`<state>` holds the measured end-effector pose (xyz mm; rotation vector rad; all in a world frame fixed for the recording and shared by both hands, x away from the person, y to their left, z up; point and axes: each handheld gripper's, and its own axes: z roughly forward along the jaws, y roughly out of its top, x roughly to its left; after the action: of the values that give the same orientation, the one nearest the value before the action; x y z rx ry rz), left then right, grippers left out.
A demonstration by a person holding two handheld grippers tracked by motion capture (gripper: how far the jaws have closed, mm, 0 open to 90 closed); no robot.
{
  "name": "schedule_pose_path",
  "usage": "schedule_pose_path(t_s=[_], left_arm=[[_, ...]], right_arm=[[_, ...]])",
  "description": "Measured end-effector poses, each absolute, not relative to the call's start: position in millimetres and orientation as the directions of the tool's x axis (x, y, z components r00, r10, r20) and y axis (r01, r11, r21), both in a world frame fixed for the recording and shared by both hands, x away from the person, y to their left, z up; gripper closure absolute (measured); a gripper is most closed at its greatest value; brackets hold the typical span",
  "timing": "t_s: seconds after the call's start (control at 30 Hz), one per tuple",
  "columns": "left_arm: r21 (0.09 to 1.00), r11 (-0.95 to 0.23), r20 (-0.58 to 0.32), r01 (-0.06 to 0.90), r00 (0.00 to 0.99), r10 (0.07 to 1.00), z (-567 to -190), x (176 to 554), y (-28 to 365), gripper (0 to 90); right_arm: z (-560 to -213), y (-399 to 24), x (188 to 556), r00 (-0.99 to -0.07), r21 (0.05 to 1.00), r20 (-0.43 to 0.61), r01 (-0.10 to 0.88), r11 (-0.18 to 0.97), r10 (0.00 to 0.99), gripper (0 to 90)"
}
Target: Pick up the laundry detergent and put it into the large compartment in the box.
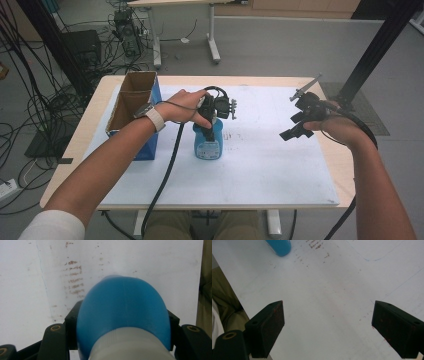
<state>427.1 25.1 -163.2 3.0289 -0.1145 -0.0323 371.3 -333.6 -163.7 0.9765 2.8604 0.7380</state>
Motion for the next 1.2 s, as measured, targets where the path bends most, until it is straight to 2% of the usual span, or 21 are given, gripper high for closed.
schedule_pose_path(t_s=[1.2], left_arm=[[0.119,-0.991,-0.026,-0.058,0.998,-0.061,-163.7,429.7,27.4,39.1]], right_arm=[[-160.3,-334.5,367.2,-0.801,0.448,0.116,0.57,0.689,0.588,11.2]])
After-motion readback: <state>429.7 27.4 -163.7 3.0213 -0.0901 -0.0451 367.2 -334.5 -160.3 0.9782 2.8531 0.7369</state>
